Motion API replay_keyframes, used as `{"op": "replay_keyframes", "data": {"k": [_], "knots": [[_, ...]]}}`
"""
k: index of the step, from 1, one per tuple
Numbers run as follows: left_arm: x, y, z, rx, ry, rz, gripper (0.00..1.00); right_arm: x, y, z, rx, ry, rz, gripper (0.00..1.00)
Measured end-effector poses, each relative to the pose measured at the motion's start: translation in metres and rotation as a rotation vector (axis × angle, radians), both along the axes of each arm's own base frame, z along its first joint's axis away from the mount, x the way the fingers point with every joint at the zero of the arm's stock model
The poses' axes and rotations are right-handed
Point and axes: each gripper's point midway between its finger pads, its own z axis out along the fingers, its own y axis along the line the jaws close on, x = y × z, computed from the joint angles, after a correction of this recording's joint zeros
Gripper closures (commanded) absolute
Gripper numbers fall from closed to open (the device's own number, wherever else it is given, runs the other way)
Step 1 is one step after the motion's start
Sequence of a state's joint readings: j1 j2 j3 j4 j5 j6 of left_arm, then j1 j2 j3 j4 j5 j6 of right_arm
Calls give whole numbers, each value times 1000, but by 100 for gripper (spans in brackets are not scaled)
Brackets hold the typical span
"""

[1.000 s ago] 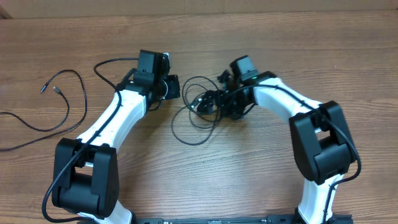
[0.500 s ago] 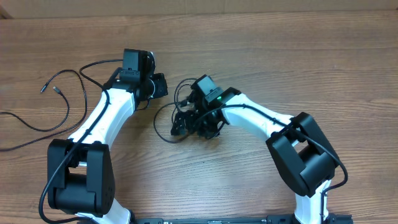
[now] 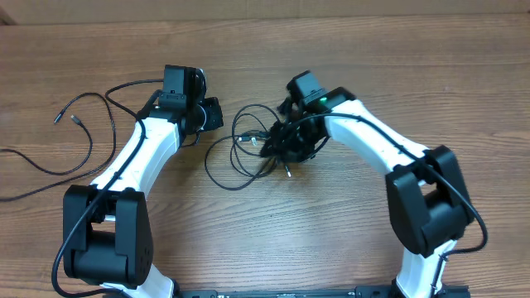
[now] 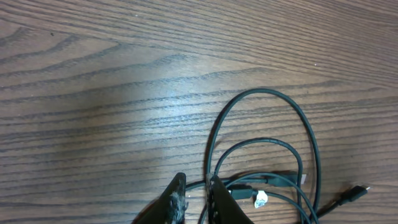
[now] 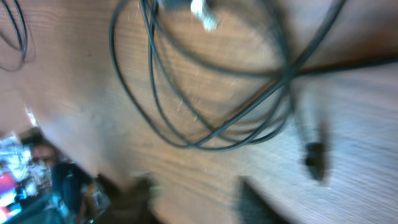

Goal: Untangle cables

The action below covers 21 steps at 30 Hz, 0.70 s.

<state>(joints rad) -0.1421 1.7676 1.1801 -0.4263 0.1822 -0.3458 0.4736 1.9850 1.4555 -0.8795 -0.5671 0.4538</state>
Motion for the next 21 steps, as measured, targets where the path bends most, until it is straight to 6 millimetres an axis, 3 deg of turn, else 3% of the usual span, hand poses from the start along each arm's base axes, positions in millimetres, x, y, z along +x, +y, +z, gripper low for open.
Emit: {"op": "replay_keyframes", "data": {"k": [1,6,9,13,21], "knots": [[0,0,0,-1,0,0,85,5,-1,0,-3,-21,-6,96],[0,-1,0,-5,0,-2,85,22,7,0,6,-93,-48,96],[0,-1,0,-7,1,-3,85,18,16,-6,5,-89,-52,96],[0,-1,0,-7,1,0,85,3,39,-18,0,-74,-14,80],[0,11,-3,35,9,39,83,-23,72,-41,-46,-99,73,64]]}}
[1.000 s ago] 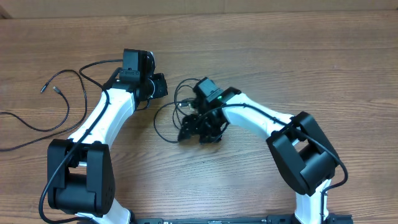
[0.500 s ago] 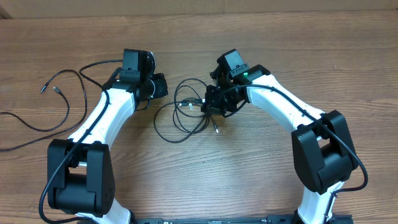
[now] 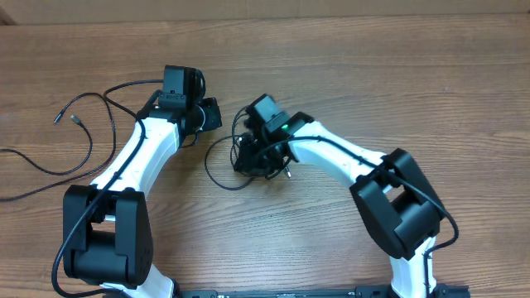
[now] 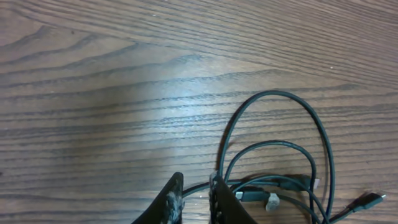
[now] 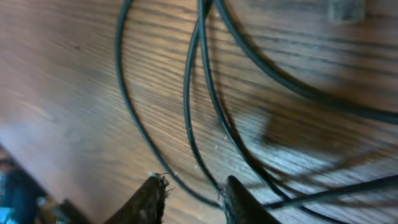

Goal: Untangle cables

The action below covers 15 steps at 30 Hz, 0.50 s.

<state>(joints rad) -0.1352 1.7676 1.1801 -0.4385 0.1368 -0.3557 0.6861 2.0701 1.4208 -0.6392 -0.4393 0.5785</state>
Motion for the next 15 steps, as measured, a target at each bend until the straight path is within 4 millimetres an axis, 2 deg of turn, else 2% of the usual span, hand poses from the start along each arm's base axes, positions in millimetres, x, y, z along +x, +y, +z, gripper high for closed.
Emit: {"op": "replay_keyframes", "data": {"k": [6,15], "knots": [[0,8,-1,3,8,29,82,7,-8,-15,-88,-65,1,54],[0,10,-1,0,10,41,81,15,-8,-15,-96,-113,5,54]]}}
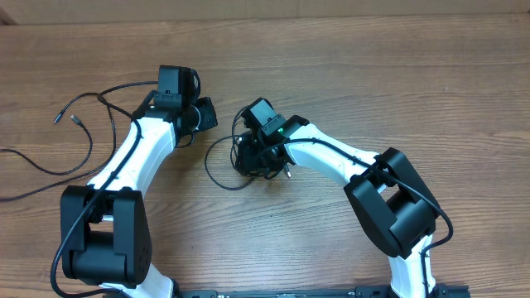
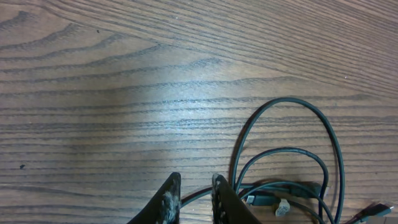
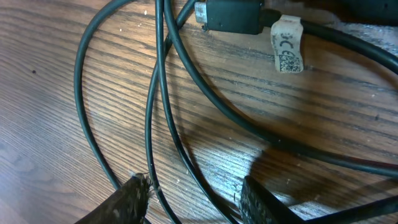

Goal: Untangle cables

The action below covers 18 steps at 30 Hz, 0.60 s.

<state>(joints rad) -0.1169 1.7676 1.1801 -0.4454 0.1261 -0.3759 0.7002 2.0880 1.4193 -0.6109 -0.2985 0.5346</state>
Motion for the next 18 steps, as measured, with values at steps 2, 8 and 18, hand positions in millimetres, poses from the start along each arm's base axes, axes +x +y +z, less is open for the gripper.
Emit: {"op": "replay_keyframes", "data": {"k": [2,8,18], "knots": [[0,0,0,0,0,0,81,-1,0,0,-2,3,3,55],[0,0,0,0,0,0,80,-17,3,-2,-13,38,36,60],[0,0,0,-2,1,4,79,-37,13,-4,-29,55,85,70]]}}
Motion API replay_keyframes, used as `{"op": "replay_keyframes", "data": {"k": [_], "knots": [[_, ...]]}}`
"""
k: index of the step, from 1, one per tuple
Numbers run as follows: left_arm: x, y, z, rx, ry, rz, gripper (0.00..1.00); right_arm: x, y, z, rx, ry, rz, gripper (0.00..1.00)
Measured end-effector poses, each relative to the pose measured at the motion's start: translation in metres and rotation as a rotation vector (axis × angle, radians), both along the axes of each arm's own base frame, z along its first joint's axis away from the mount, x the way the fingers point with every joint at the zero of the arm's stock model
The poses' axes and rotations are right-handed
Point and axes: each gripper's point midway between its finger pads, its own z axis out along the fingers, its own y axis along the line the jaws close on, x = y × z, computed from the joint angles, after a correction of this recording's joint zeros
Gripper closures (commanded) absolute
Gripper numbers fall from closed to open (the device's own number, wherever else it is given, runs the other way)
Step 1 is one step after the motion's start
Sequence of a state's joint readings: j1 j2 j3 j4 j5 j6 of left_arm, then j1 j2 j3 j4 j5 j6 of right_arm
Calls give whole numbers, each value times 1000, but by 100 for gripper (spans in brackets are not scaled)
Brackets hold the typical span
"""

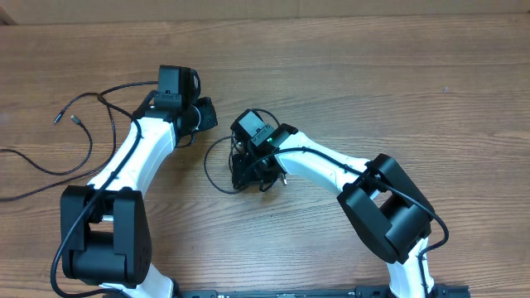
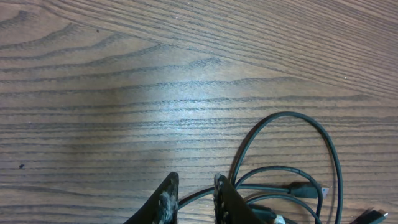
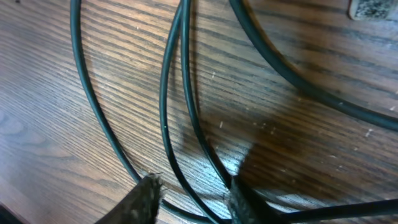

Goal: Untangle cables

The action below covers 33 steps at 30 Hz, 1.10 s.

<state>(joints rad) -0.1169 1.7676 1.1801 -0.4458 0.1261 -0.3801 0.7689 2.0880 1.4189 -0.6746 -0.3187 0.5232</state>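
A tangle of black cable loops (image 1: pixel 207 163) lies mid-table. My right gripper (image 1: pixel 247 175) sits low on its near left part. In the right wrist view the gripper (image 3: pixel 193 186) is open, with a strand (image 3: pixel 163 124) running between the fingers and another at the right finger (image 3: pixel 239 196). My left gripper (image 1: pixel 209 114) stands just left of the tangle. In its wrist view the gripper (image 2: pixel 194 180) shows only a narrow gap, and a strand on the table crosses that gap unpinched. The tangle's big loop (image 2: pixel 286 113) and a plug (image 2: pixel 305 188) lie to the right of it.
A separate thin black cable (image 1: pixel 50 172) with two small ends sprawls over the table's left side, beside the left arm. A white tag (image 3: pixel 373 6) on the tangle shows at the top edge of the right wrist view.
My right gripper has shifted left and toward the near edge over the tangle, still open. The plug and tag have moved up its view, and the loops have shifted. The left arm has not moved.
The right gripper began at the tangle's right side. Then it was over the left part, open and low on the strands, and now it sits lower and further left. The left gripper edged slightly away, then held still with its narrow gap.
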Motion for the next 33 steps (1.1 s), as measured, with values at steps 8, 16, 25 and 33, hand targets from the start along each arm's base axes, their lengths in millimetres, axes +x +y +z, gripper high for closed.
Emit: {"op": "replay_keyframes", "data": {"k": [8,16,25,33], "knots": [[0,0,0,-3,1,6,79,-2,3,1,10,0,9,96],[0,0,0,-4,2,6,71,3,9,8,89,30,6,96],[-1,-5,1,-30,5,-7,63,50,-2,43,381,100,-58,96],[-1,-6,1,-37,6,-11,63,73,-30,57,479,156,-122,96]]}}
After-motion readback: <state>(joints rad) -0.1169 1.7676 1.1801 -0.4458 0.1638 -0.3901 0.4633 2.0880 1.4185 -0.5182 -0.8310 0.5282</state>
